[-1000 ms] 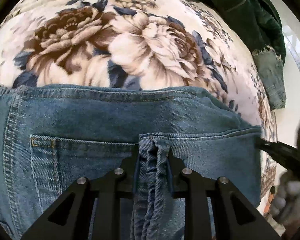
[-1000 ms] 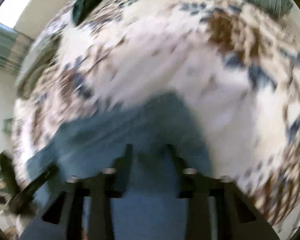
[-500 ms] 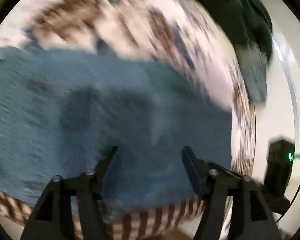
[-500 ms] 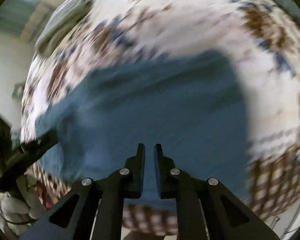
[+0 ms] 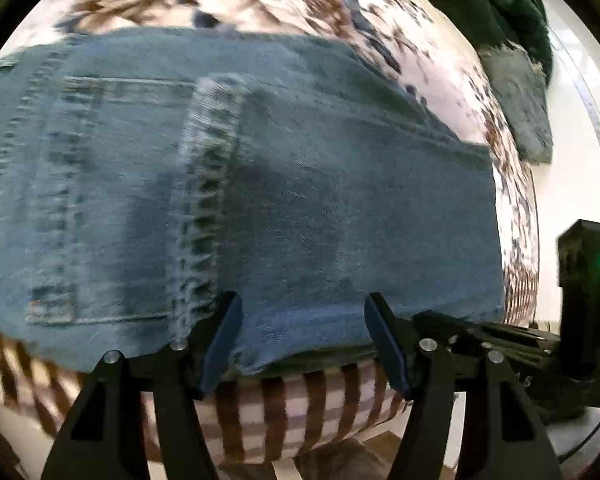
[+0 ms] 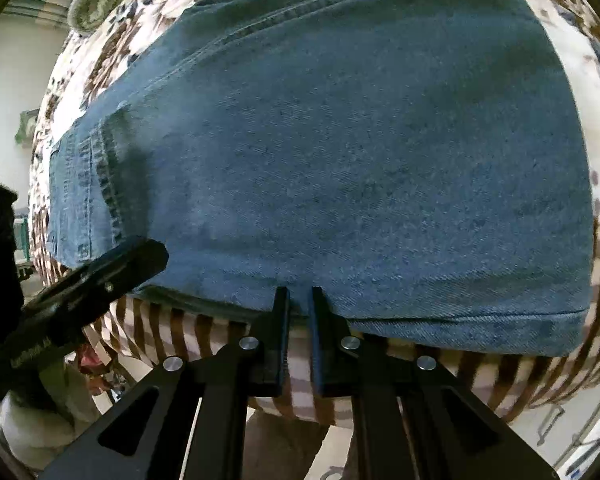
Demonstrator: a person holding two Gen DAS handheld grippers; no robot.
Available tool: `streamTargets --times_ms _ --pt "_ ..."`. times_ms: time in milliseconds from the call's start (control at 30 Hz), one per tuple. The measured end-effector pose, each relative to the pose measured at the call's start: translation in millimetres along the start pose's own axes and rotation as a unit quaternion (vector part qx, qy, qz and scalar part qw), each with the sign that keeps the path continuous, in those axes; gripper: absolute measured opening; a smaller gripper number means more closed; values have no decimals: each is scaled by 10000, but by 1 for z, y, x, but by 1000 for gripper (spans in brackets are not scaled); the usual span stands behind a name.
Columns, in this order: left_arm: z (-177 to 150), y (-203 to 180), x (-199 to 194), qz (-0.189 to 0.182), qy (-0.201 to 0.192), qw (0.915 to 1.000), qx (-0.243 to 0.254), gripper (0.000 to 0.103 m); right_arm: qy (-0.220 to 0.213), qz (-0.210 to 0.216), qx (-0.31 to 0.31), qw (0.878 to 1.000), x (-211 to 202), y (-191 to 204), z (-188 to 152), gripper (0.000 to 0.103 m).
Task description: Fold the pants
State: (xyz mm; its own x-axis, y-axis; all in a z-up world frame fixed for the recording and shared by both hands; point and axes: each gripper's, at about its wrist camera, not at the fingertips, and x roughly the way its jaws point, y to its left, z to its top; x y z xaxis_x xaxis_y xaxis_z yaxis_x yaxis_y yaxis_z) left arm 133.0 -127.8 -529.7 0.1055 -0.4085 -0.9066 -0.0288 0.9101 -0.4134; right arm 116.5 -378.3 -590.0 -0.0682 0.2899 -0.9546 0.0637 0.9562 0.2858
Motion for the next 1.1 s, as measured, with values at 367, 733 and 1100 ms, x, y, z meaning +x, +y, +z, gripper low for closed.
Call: streamTargets --times_ms 367,733,1100 --pt "-37 140 -95 269 -1359 9490 -2832 94 -603 -1069 9 9924 -53 -19 16 35" --pt "-63 244 -60 -902 -1943 8632 -4572 39 -441 -1176 -115 9920 -37 -4 29 35" --pt "-85 244 -58 -1271 -2201 8420 -4758 56 -255 -1277 -183 9913 -21 12 40 35"
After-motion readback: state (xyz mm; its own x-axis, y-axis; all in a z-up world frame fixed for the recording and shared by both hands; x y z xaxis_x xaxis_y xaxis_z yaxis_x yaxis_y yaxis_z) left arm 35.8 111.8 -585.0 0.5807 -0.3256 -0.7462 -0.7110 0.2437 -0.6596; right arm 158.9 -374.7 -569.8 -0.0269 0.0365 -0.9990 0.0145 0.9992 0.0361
